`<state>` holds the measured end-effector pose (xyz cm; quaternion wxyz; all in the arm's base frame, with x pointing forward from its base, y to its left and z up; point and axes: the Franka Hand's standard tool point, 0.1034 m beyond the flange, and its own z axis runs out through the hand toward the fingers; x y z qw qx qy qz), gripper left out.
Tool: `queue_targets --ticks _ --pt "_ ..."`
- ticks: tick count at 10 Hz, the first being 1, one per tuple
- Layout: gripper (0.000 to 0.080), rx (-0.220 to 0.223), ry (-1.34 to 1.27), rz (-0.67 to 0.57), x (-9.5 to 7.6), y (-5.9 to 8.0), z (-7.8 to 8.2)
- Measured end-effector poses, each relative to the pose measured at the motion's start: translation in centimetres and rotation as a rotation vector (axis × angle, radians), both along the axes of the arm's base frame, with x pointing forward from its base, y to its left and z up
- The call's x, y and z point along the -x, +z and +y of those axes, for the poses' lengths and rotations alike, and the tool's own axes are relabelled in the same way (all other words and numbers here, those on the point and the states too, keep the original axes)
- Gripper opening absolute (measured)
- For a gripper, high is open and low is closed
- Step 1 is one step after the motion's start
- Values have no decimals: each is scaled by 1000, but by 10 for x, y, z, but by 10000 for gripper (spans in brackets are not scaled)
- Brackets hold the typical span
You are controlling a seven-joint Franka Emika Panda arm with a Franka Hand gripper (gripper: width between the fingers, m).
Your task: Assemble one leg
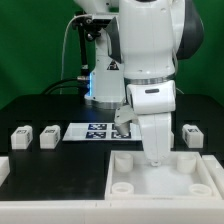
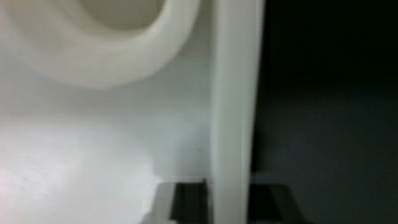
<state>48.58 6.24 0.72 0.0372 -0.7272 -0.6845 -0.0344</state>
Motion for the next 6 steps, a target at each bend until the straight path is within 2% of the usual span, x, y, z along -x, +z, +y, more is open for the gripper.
queue_targets --ticks 1,2,3,4,5,6 --pt "218 0 0 0 0 0 0" --pt "218 0 -1 0 0 0 -1" --pt "354 0 -1 0 0 0 -1" --pt "537 1 -1 0 0 0 -1" --pt "614 1 -1 0 0 0 -1" --pt "614 1 -2 0 0 0 -1"
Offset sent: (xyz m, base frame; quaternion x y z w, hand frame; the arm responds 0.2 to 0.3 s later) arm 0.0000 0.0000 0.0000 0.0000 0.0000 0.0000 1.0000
